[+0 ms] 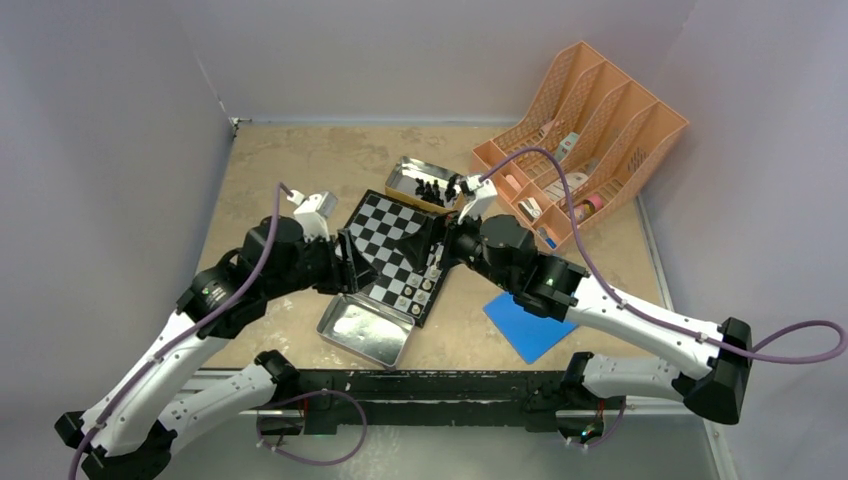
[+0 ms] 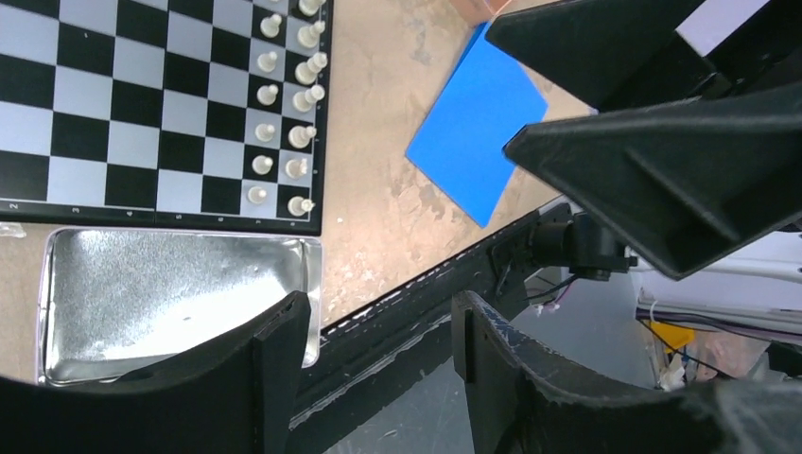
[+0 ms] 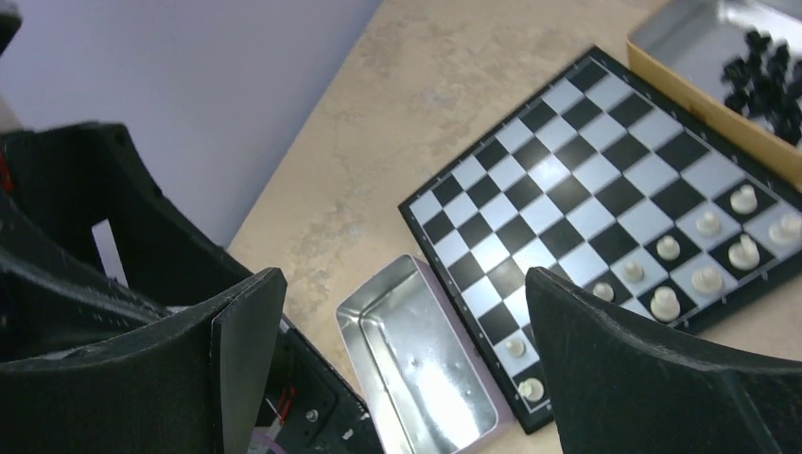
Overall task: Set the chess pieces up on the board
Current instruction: Reset both arms
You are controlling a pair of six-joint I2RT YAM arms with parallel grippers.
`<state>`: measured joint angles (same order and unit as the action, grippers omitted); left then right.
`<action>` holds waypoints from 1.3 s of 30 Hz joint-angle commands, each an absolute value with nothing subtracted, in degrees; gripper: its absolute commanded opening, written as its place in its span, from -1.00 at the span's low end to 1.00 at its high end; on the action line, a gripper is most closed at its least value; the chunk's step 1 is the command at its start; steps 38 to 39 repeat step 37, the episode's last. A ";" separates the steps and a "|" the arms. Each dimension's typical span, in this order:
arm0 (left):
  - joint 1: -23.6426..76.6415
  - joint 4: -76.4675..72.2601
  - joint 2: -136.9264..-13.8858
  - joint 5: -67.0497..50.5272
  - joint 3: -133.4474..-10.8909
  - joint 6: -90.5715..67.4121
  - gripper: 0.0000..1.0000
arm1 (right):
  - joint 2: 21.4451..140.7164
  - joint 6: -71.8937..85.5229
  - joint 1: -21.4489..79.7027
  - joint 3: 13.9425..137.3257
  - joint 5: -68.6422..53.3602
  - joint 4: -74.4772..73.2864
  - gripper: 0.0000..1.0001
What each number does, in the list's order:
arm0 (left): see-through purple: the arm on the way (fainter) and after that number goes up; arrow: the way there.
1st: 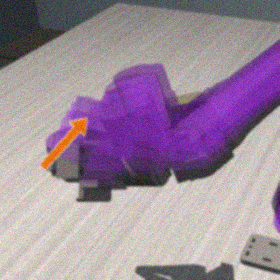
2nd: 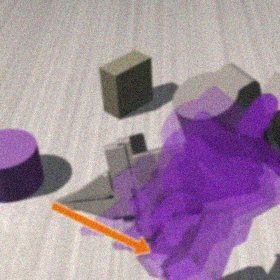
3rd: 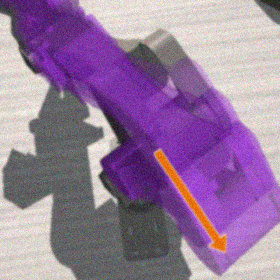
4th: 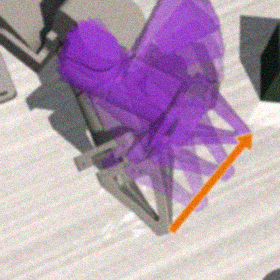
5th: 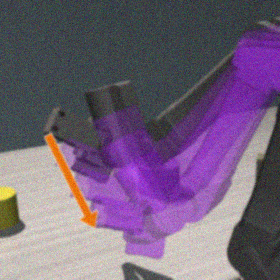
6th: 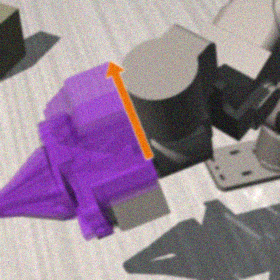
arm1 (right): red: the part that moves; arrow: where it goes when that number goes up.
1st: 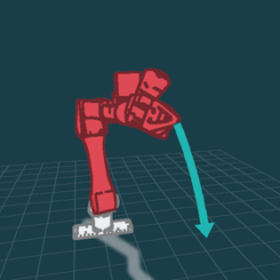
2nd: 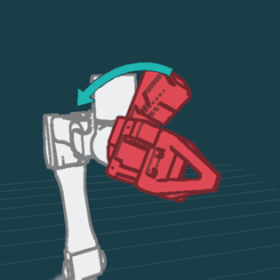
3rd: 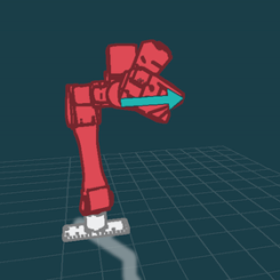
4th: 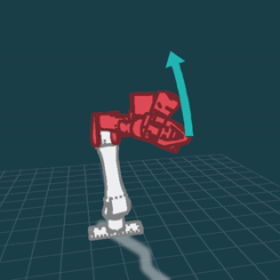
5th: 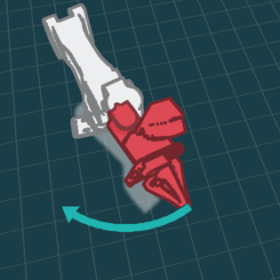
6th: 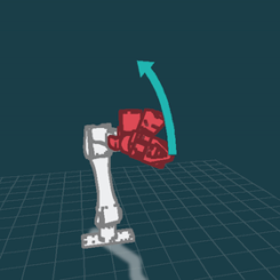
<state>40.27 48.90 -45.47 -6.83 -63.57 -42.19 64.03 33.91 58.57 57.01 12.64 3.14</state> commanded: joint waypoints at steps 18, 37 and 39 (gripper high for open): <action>40.45 47.92 -27.23 3.89 -52.51 -40.27 0.16 | 50.04 48.12 58.84 49.41 22.34 -8.10 0.98; 40.43 45.69 -26.68 0.26 -48.78 -43.86 0.17 | 44.22 47.55 58.85 49.66 19.78 -7.45 0.97; 40.43 45.69 -26.68 0.26 -48.78 -43.86 0.17 | 44.22 47.55 58.85 49.66 19.78 -7.45 0.97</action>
